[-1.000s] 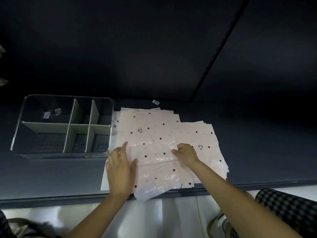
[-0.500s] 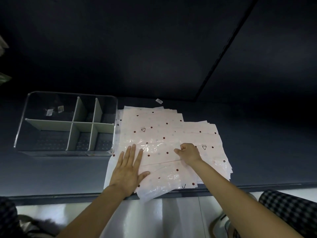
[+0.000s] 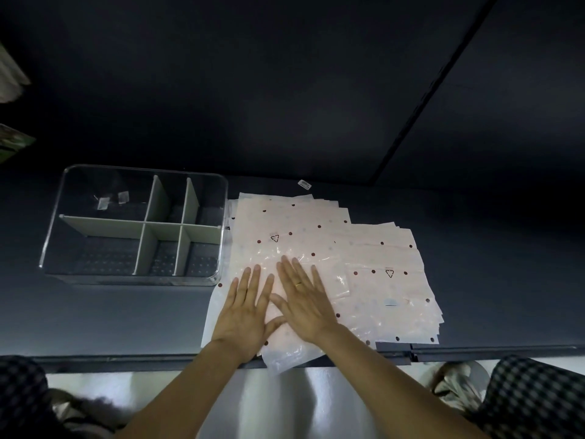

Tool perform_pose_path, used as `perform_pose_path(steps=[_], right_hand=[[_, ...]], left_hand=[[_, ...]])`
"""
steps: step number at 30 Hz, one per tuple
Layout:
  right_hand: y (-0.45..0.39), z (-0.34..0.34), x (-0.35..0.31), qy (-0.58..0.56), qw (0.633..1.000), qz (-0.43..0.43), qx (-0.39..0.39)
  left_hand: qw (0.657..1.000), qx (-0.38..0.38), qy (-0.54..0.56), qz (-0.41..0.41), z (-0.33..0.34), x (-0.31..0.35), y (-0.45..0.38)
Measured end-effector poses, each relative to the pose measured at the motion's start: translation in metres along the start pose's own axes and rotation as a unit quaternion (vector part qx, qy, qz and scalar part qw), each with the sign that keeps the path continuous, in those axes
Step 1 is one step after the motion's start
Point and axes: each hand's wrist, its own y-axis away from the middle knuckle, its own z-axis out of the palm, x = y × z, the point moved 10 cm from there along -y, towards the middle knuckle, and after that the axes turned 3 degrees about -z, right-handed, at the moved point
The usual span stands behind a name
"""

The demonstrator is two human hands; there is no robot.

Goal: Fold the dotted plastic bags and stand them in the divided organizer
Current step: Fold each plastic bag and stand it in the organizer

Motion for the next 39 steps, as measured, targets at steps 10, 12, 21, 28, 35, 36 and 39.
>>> perform_pose_path(steps=[10,12,21,28,35,36,39], right_hand=[[0.033,-0.011,0.087,0.039,0.995,0.073,-0.048],[0.034,-0.014,0.087,0.037,0.995,0.061,-0.066],[0.055,-0.074,0.055,0.153,0.976,-0.097,0.124],[0.044,-0.104,0.026,0.139,0.977,-0.139,0.087],[0.058,-0.134,0.060,-0.377,0.895,0.146,0.187],[0.060,-0.122,0.059,-0.442,0.867,0.180,0.142],[0.065,-0.098,0.031,-0.531,0.832,0.161,0.032]], left_hand=[[1.000,-0.001,-0.003,0.014,-0.004,-0.001,0.003],[1.000,-0.007,-0.007,0.015,-0.003,-0.002,0.002],[0.997,-0.075,0.009,-0.010,-0.006,-0.004,-0.001],[0.994,0.036,0.106,0.016,-0.055,0.031,0.000],[0.739,0.071,0.654,-0.145,-0.085,0.007,0.007],[0.662,0.040,0.730,-0.166,-0.082,0.009,0.007],[0.539,-0.049,0.824,-0.169,-0.078,0.025,0.011]])
